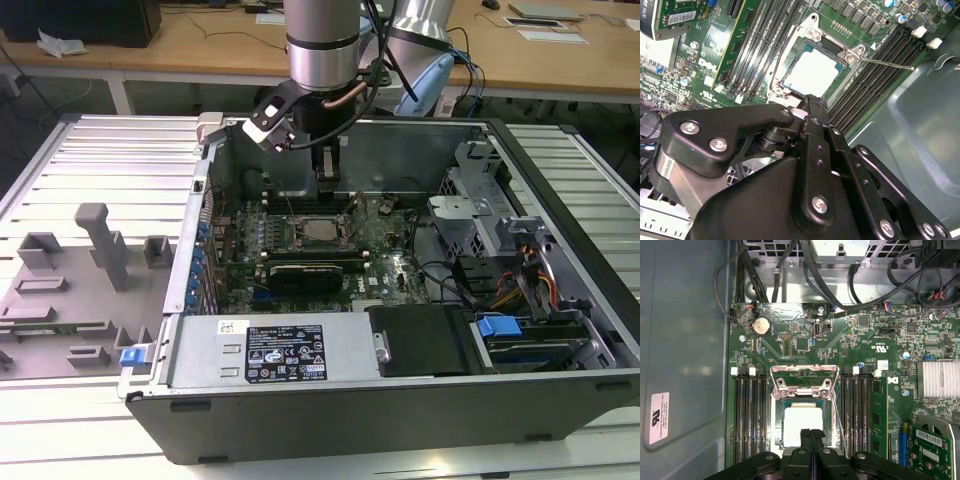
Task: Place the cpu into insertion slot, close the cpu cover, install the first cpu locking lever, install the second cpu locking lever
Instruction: 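Close the cpu cover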
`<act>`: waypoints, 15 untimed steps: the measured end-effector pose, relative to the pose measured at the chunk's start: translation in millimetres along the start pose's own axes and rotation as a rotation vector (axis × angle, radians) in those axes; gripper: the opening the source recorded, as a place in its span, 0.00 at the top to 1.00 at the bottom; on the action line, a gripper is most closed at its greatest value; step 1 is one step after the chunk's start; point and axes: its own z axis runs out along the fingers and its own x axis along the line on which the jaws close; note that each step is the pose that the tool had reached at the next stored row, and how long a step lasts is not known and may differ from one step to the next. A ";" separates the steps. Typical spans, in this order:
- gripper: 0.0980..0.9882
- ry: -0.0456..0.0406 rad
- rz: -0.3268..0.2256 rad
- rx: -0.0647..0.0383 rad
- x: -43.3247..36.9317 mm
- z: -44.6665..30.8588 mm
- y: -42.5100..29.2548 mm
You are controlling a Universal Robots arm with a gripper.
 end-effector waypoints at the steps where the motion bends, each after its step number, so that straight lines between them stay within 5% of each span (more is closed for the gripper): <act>1: 0.99 0.0000 0.000 0.000 0.0 0.0 0.0; 4: 0.99 -0.0001 0.000 0.003 0.0 -1.6 0.2; 7: 0.99 0.0012 0.000 0.029 -1.1 -1.9 7.7; 15: 0.99 0.0016 0.000 0.029 -1.0 -7.4 9.2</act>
